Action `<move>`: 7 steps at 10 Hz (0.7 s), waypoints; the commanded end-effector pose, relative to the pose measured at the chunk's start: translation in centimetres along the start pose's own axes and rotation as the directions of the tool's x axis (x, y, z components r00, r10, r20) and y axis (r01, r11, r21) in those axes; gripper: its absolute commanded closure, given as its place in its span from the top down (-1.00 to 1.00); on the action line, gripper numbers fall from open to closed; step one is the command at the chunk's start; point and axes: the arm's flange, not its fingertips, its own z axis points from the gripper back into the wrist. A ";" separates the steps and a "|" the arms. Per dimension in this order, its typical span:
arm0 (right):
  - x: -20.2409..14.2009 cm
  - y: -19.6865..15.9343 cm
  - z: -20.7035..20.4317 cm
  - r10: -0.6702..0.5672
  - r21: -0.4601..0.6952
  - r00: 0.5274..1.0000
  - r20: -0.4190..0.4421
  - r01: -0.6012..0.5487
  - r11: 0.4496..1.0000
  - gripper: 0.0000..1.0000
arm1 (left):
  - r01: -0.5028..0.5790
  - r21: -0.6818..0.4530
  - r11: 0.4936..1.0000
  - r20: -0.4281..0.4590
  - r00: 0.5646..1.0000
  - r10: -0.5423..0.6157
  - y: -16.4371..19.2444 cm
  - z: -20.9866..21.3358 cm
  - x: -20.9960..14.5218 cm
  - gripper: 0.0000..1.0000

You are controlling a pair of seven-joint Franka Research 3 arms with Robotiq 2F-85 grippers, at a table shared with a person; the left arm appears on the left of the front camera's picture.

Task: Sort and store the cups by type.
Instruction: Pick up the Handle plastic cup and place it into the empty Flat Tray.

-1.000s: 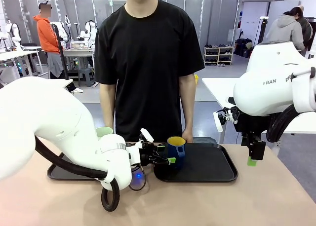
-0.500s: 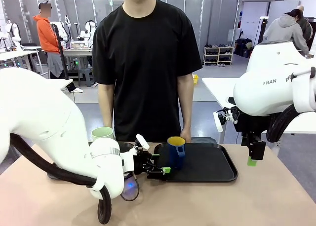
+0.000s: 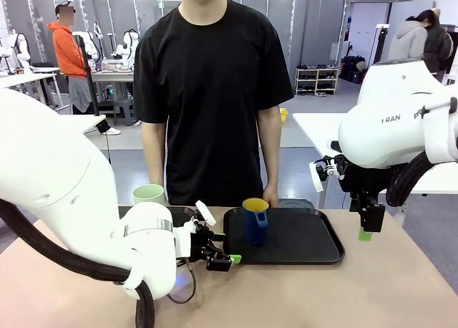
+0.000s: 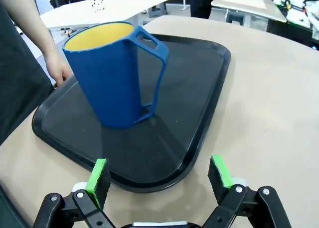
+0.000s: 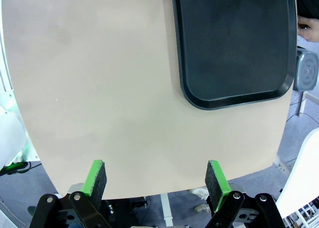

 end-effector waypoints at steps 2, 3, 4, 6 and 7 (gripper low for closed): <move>-0.1 0.0 0.1 -0.004 0.001 1.000 -0.011 0.004 1.000 1.00 | 0.000 0.000 1.000 0.000 1.000 0.000 0.0 0.0 0.0 1.00; -0.1 0.0 0.1 -0.004 0.001 1.000 -0.011 0.004 1.000 1.00 | 0.000 0.000 1.000 0.000 1.000 0.000 0.0 0.0 0.0 1.00; -0.1 0.0 0.1 -0.004 0.001 1.000 -0.011 0.004 1.000 1.00 | 0.000 0.000 1.000 0.000 1.000 0.000 0.0 0.0 0.0 1.00; -0.1 0.0 0.1 -0.004 0.001 1.000 -0.011 0.004 1.000 1.00 | 0.000 0.000 1.000 0.000 1.000 0.000 0.0 0.0 0.0 1.00; -0.1 0.0 0.1 -0.004 0.001 1.000 -0.011 0.004 1.000 1.00 | 0.000 0.000 1.000 0.000 1.000 0.000 0.0 0.0 0.0 1.00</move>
